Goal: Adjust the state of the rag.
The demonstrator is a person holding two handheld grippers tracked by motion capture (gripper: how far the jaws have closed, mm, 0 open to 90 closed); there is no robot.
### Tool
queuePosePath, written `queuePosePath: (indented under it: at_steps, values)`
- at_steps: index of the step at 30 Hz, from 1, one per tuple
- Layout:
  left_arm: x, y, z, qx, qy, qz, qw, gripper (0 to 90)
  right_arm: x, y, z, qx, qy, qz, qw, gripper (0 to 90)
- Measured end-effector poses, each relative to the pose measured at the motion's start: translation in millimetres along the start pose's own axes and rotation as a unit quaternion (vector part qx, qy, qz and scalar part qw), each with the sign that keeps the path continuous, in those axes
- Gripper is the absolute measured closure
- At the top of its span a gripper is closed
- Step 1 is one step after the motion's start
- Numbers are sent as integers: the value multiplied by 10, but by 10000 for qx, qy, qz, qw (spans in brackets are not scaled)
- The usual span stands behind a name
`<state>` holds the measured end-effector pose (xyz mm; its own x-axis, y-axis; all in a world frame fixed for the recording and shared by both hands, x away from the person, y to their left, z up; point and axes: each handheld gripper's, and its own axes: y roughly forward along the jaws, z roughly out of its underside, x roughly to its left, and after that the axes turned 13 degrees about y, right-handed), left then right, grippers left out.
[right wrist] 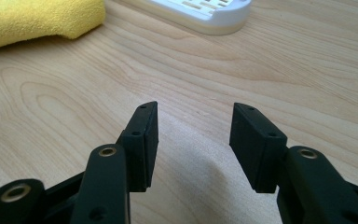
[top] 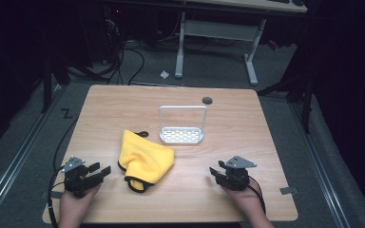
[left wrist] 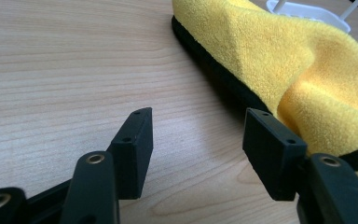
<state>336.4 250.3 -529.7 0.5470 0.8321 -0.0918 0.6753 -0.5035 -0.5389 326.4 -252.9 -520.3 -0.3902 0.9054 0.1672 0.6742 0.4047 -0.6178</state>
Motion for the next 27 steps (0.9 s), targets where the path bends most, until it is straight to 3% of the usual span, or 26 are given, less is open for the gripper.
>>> queuePosePath:
  at_steps: [5,12,15,20,21,24,27]
  values:
    - [-12,-32,-36,-112,61,-6,9999,410,-1,33,0,53,57,-2,10000,525]
    - [-108,-14,-84,-259,379,27,9989,405,-10,19,11,75,77,-42,9999,525]
    - [-171,-34,-124,-396,499,14,9980,462,-10,26,7,73,52,-57,9999,524]
    - [-325,-76,-287,-582,555,197,9966,700,1,43,-4,80,-3,-47,10000,521]
    - [-375,-66,-322,-613,614,260,9959,700,1,43,-4,80,-3,-47,10000,521]
    - [-535,34,-394,-480,868,389,9943,776,-6,53,-7,93,27,-60,9999,520]
    - [-672,206,-386,-70,1235,377,9916,839,0,55,-6,100,-12,-62,9999,519]
